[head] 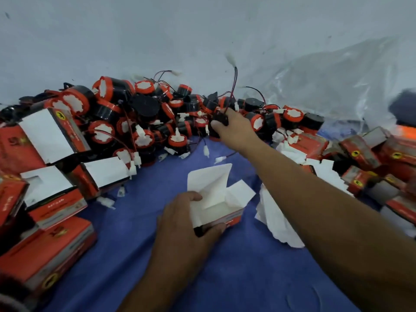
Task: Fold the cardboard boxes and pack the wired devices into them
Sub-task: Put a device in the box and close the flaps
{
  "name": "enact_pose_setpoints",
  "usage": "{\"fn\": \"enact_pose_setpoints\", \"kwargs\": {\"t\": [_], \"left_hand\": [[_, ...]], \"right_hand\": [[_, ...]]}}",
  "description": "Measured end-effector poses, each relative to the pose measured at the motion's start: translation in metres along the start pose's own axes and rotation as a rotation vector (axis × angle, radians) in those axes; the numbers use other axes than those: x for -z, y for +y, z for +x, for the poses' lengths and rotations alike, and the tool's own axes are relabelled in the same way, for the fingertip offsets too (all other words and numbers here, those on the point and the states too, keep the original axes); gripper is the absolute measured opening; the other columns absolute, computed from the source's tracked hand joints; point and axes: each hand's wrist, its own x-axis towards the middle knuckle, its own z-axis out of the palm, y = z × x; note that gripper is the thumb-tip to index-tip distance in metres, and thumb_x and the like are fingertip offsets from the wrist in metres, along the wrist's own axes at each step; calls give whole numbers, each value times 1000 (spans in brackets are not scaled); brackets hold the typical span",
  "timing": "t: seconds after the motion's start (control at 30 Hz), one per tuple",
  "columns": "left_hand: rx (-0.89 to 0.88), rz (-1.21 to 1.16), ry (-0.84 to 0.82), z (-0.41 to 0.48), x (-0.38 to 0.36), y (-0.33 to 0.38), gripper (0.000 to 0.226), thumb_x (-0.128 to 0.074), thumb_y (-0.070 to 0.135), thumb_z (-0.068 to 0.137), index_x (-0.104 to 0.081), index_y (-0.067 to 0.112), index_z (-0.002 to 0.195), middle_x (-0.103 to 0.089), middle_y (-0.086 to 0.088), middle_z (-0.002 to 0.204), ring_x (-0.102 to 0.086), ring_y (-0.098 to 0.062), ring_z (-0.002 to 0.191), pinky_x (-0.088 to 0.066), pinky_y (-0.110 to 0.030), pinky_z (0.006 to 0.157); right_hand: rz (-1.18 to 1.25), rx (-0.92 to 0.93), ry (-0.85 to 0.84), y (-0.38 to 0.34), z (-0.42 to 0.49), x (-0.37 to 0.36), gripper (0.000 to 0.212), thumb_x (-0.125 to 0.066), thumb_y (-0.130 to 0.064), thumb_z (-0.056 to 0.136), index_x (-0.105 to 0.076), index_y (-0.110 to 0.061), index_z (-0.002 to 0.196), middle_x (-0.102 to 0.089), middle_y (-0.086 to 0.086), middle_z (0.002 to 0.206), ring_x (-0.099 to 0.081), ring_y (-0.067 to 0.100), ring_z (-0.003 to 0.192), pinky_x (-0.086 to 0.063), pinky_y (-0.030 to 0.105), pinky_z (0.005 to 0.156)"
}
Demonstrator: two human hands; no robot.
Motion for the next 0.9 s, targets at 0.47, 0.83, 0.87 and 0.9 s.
{"fn": "enact_pose_setpoints", "kwargs": {"t": [0.47, 0.83, 0.87, 0.9], "left_hand": [[-3, 104, -265, -13, -3, 23, 63, -84, 29, 75, -49, 29, 128, -54, 5, 130, -51, -12, 117, -38, -15, 94], [-130, -15, -324, -15, 2, 28, 57, -80, 50, 63, -48, 46, 111, -60, 24, 109, -55, 11, 101, -41, -5, 75], [-140, -10, -320, -15, 1, 28, 57, -84, 42, 65, -48, 44, 110, -60, 21, 109, -55, 10, 101, -41, -6, 74], [-146, -5, -311, -14, 1, 27, 58, -87, 34, 67, -48, 43, 109, -59, 19, 109, -53, 12, 101, -41, -5, 74]], "right_hand": [[-512, 331, -71, 3, -213, 30, 51, -50, -15, 102, -40, -18, 152, -27, 18, 160, -40, 41, 133, -43, 51, 101], [165, 146, -175, 1, -217, 65, 35, -73, -54, 84, -52, -25, 90, -52, 0, 84, -49, 7, 71, -42, 23, 61], [245, 71, -228, 1, -216, 70, 38, -67, -61, 85, -51, -27, 93, -58, 3, 86, -53, 8, 70, -46, 27, 64], [298, -6, -251, 2, -216, 74, 37, -64, -61, 87, -51, -28, 96, -62, 3, 88, -55, 9, 71, -48, 34, 68]]}}
